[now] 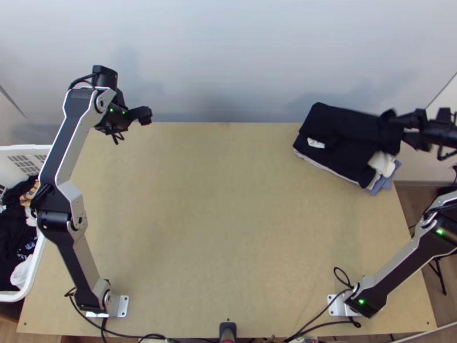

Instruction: Fold the t-shirt

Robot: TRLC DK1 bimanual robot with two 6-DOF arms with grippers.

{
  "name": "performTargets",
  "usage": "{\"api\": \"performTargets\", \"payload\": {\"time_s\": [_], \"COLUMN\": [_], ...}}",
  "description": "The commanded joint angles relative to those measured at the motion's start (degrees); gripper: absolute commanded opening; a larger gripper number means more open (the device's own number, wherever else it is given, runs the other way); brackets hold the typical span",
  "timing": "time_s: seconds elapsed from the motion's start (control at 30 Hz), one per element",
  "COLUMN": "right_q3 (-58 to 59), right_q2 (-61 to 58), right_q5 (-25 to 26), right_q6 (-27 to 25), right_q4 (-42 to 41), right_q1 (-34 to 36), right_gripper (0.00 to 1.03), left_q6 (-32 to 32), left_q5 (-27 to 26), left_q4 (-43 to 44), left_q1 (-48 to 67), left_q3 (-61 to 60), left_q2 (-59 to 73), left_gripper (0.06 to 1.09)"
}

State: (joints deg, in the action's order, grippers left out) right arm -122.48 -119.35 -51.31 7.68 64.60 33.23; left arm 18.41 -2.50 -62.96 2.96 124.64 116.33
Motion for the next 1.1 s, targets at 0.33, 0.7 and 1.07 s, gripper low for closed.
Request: {"api": "performTargets", "payload": {"time_s": [0.33,0.7,1.07], "right_q3": [17.8,50.8,57.3], "right_q2": [24.6,40.5,15.1], "right_q5": [43.9,63.0,67.9], "right_q6": [-8.7,-14.7,-10.1], "right_q4": [-29.1,-61.0,-83.1], "right_q1": [4.3,-28.8,-21.4], "right_gripper": [0.99,0.99,0.99], "left_q6": [-0.5,-0.3,-1.2], "left_q5": [0.0,0.2,0.7], "left_q4": [-0.6,-0.1,-0.1], "left_q1": [-0.3,-0.3,-1.0], "left_q3": [1.1,1.0,1.1], "left_q2": [-0.8,0.5,0.8], "left_gripper": [1.04,1.04,1.04]}}
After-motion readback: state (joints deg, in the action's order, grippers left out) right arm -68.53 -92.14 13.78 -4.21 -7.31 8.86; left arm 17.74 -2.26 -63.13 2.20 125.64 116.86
